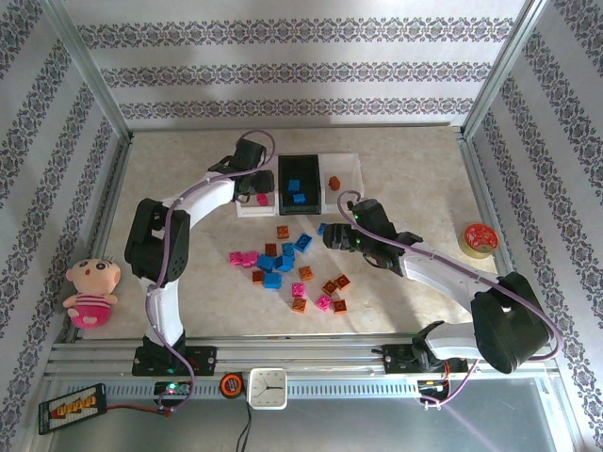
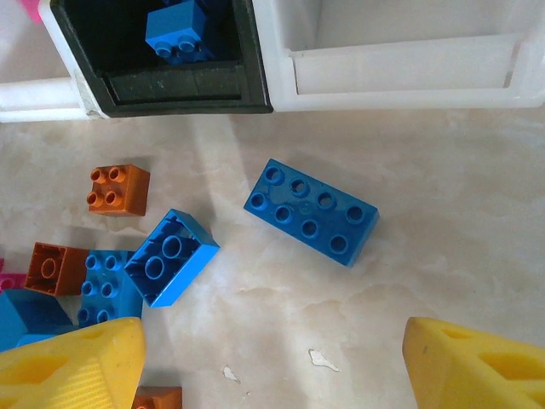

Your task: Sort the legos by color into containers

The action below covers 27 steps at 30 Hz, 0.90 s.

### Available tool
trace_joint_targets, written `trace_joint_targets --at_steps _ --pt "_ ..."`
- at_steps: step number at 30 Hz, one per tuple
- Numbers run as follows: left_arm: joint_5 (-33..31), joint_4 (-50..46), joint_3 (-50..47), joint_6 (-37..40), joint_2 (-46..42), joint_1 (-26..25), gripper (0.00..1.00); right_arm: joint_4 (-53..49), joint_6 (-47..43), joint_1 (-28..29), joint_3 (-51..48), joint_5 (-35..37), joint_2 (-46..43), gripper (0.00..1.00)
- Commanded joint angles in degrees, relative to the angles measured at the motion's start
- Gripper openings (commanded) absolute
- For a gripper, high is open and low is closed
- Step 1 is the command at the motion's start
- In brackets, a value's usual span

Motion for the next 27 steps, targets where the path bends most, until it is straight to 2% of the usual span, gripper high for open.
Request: trace_joint_targets --at_steps 1,8,12,14,15,21,27 --pt "2.53 -0.92 2.86 -0.3 -2.61 0.22 0.62 -0.68 -1.01 -0.51 -0.86 -0.91 -1.05 0.8" --pt "6.06 2.94 -5.06 -1.88 -16.65 -1.48 0.76 -1.33 -2.94 0.75 0.3 -5.8 1.28 0.8" --pt "8.11 5.73 -15.31 -3.76 -26.72 -3.21 0.84 -4.86 -5.87 5.72 3.34 -5.57 4.74 0.8" --pt "9.22 7.01 -21.07 -5.23 -31.69 -3.67 0.98 -5.71 -6.38 8.81 4.09 -3.53 6.29 0.81" --pt "9.33 7.8 -24.2 -5.99 -34.51 -3.87 1.0 -5.87 -6.42 10.55 4.39 -2.34 7.16 0.81" --pt "7.44 11.56 -41.57 -10.01 -50.34 -4.25 1.0 -4.55 -3.67 16.95 5.62 4.72 11.19 0.8" --pt "4.47 9.42 -50.48 -11.77 -61.63 -4.28 1.0 -5.64 -3.04 19.09 8.15 7.64 15.58 0.75"
